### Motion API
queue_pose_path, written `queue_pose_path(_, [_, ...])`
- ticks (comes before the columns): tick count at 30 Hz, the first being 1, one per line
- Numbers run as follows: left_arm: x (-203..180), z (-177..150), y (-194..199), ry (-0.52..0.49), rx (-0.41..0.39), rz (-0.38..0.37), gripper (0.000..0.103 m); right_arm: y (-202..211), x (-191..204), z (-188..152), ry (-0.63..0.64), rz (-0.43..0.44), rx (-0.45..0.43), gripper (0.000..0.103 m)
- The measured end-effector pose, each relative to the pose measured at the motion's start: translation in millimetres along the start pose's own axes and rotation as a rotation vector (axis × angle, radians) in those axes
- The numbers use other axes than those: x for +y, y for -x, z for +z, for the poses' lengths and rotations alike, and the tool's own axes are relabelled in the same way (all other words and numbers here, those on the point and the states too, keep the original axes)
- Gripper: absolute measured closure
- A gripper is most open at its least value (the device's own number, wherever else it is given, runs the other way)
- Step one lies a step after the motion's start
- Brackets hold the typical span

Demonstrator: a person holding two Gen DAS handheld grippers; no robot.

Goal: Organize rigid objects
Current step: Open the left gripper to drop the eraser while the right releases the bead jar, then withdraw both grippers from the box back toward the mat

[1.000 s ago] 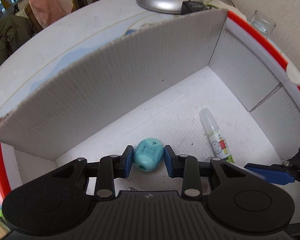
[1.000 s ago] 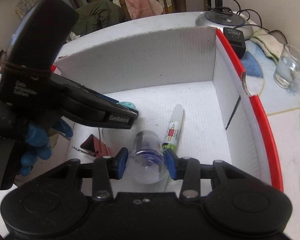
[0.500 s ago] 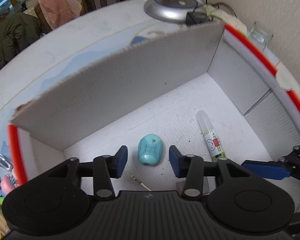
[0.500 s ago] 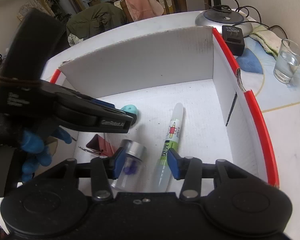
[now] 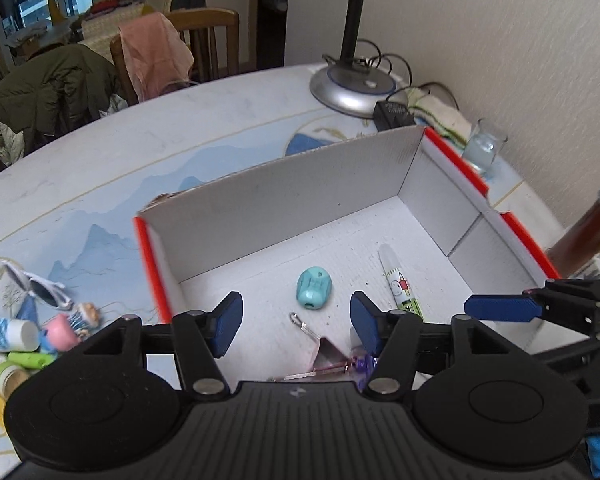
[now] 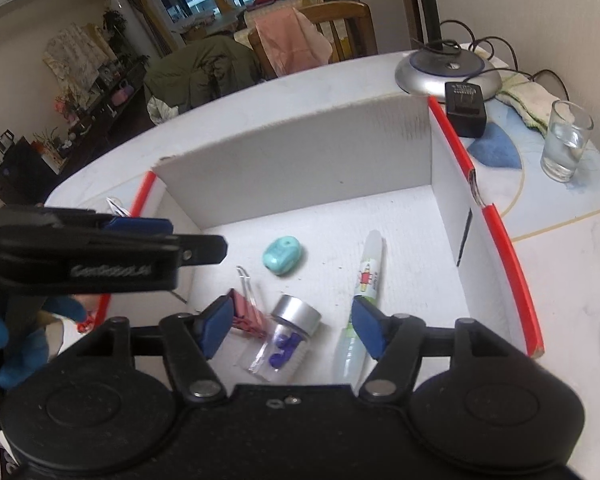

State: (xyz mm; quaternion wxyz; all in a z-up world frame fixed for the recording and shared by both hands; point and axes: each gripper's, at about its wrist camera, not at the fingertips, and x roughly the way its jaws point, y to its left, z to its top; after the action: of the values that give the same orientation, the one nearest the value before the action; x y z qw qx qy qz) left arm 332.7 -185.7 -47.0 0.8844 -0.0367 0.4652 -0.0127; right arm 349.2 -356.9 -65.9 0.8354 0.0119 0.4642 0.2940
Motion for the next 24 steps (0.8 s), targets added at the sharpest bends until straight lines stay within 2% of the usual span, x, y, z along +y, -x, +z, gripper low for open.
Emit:
queue_pose_path(6, [13, -19, 31, -0.001, -0.05, -0.019, 0.043, 9, 21, -7, 0.012, -0.012, -0.022, 0.024])
queue_pose_path(7, [15, -21, 35, -0.001, -0.057, -0.026, 0.04, 12, 25, -9, 0.007, -0.011, -0.028, 0.023])
queue_pose_path(13, [34, -38, 66, -0.008, -0.124, -0.05, 0.038, 26, 54, -20, 0.002, -0.033, -0.086, 0.015])
queue_pose_path(17, [50, -51, 88, -0.004, -0.166, -0.063, 0.03, 36, 77, -29, 0.003, -0.051, -0.135, 0.008])
queue_pose_path(24, [81, -77, 119, 0.008, -0.218, -0.05, 0.024, 48, 111, -46, -0.017, -0.051, -0.203, 0.004])
